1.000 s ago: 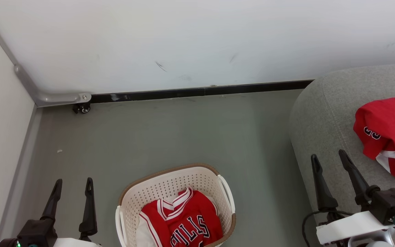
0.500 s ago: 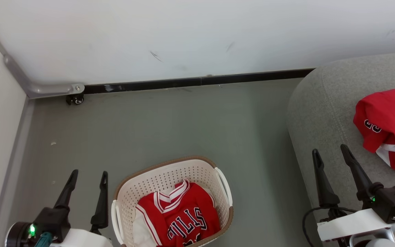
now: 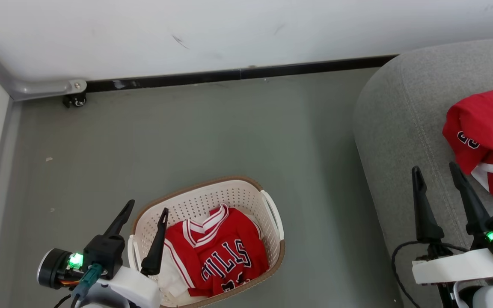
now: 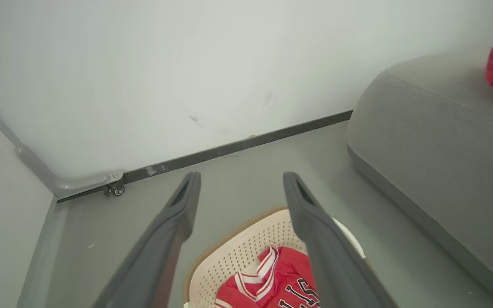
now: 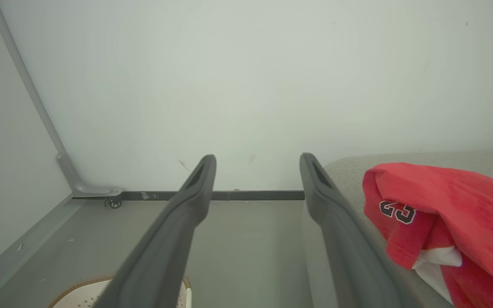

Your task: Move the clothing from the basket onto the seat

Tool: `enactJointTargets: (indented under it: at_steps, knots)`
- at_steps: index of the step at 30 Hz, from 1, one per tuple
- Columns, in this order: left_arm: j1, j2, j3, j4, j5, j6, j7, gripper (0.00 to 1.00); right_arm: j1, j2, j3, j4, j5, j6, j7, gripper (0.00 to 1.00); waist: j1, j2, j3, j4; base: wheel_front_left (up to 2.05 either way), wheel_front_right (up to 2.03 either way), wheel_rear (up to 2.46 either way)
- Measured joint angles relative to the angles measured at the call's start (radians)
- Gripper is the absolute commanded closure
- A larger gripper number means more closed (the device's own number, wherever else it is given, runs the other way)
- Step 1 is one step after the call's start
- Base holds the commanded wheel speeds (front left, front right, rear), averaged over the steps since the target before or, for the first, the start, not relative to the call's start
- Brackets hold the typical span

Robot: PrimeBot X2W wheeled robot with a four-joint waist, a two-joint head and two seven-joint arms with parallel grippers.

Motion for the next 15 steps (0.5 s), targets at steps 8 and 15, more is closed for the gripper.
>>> enactJointTargets:
  at_steps: [8, 15]
  knots:
    - [-0.073, 0.000, -0.040, 0.111, 0.027, -0.034, 0.018, 0.00, -0.039, 0.000, -0.018, -0.035, 0.000, 0.000, -0.001, 0.00, 0.0000, 0.0000, 0.070, -0.021, 0.00, 0.00, 0.00]
    - [-0.137, -0.002, -0.069, 0.185, 0.053, -0.052, 0.030, 0.00, -0.082, 0.000, -0.022, -0.057, 0.000, 0.000, -0.005, 0.00, 0.0001, 0.0000, 0.130, -0.037, 0.00, 0.00, 0.00]
